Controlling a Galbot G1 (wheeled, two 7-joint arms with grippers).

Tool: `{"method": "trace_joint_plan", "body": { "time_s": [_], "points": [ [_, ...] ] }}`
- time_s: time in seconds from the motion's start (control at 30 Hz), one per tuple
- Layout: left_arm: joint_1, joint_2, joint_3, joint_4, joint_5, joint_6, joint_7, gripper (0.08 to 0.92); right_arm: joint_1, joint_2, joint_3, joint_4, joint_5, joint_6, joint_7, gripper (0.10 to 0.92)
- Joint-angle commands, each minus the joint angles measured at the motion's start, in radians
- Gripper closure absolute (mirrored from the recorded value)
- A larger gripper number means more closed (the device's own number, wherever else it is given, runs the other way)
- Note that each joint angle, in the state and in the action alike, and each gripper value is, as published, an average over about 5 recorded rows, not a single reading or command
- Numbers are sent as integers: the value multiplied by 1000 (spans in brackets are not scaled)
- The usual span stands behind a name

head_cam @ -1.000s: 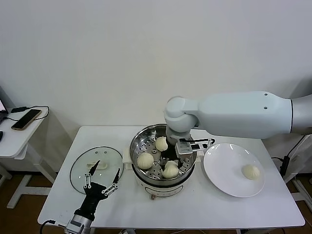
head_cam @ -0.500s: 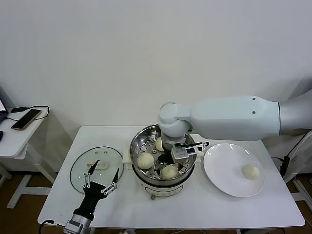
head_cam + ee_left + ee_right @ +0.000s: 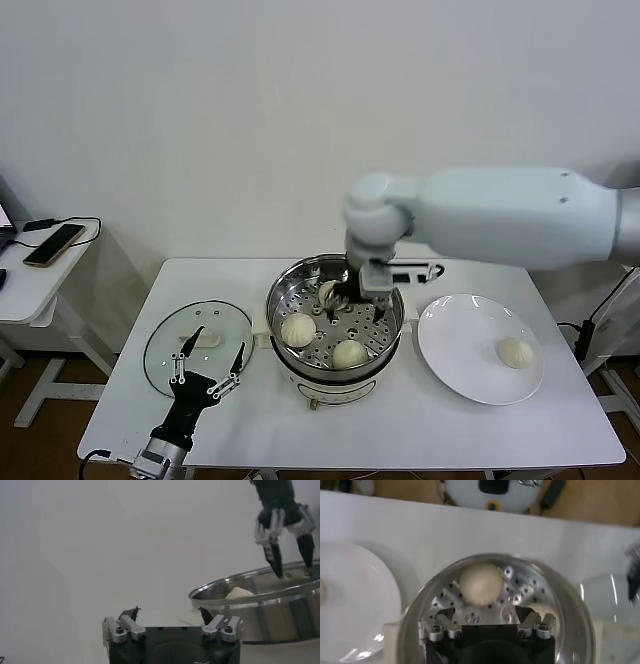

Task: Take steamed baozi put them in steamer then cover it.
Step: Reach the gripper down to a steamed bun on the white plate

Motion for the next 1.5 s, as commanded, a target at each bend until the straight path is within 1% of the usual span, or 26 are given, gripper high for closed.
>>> {"method": "trace_joint_plan", "body": {
  "time_s": [0.03, 0.13, 0.27, 0.4, 0.53, 0.83, 1.13, 1.5],
  "points": [
    [-3, 0, 7, -5, 3, 3, 1, 177, 74, -236, 34, -165, 266, -392, -98, 203],
    [-5, 0, 13, -4, 9, 6, -1, 177, 49, -320, -14, -267, 284, -452, -96, 203],
    [-6, -2, 17, -5, 16, 12, -6, 177, -28, -413, -45, -367, 253, -470, -81, 203],
    [-6, -5, 17, -5, 19, 14, -5, 177, -145, -482, -25, -424, 203, -461, -51, 203],
    [-4, -10, 16, -6, 24, 19, -9, 177, -294, -513, 14, -465, 158, -434, -3, 203],
    [-1, -13, 10, -1, 30, 25, -16, 177, -527, -480, 151, -565, 66, -384, 78, 203],
    [-1, -13, 8, 6, 31, 25, -18, 177, -625, -428, 228, -614, 39, -373, 121, 203],
    [-8, -15, 5, 41, 30, 16, -13, 177, -669, -390, 271, -649, 23, -357, 147, 203]
  ]
}}
